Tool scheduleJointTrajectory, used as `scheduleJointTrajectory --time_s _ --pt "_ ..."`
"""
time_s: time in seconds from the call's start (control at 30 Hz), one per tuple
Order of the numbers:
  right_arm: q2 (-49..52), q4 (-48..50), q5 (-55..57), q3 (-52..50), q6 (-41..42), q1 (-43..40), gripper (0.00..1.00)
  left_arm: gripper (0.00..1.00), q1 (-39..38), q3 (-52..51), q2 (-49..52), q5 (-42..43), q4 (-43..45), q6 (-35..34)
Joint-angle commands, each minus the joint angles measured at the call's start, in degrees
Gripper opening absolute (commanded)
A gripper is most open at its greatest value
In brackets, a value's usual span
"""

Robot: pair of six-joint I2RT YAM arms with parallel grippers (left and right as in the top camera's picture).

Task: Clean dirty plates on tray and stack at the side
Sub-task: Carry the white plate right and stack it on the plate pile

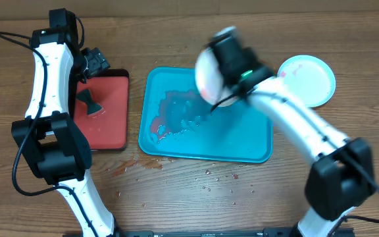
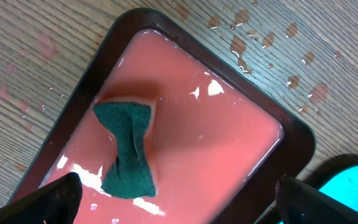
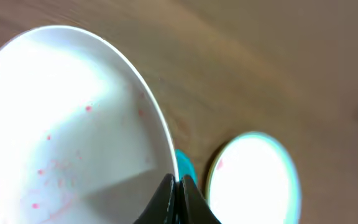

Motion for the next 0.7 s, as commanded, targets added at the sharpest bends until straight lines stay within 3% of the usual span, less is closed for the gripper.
scheduleJointTrajectory --time_s 0.0,0.3,0.67 --pt "-1.7 -1.8 -17.5 0.7 12.9 -13.0 0.04 1.00 0.1 0.9 -1.8 0.2 0.0 0.4" --pt "-0.6 -2.8 -39.2 -0.8 16.0 -38.0 0.04 1.00 0.1 0.9 -1.8 0.2 0.0 0.4" --pt "0.0 5.9 -38.4 -9.9 16.0 -46.4 0.04 1.00 0.1 0.9 -1.8 0.2 0.0 0.4"
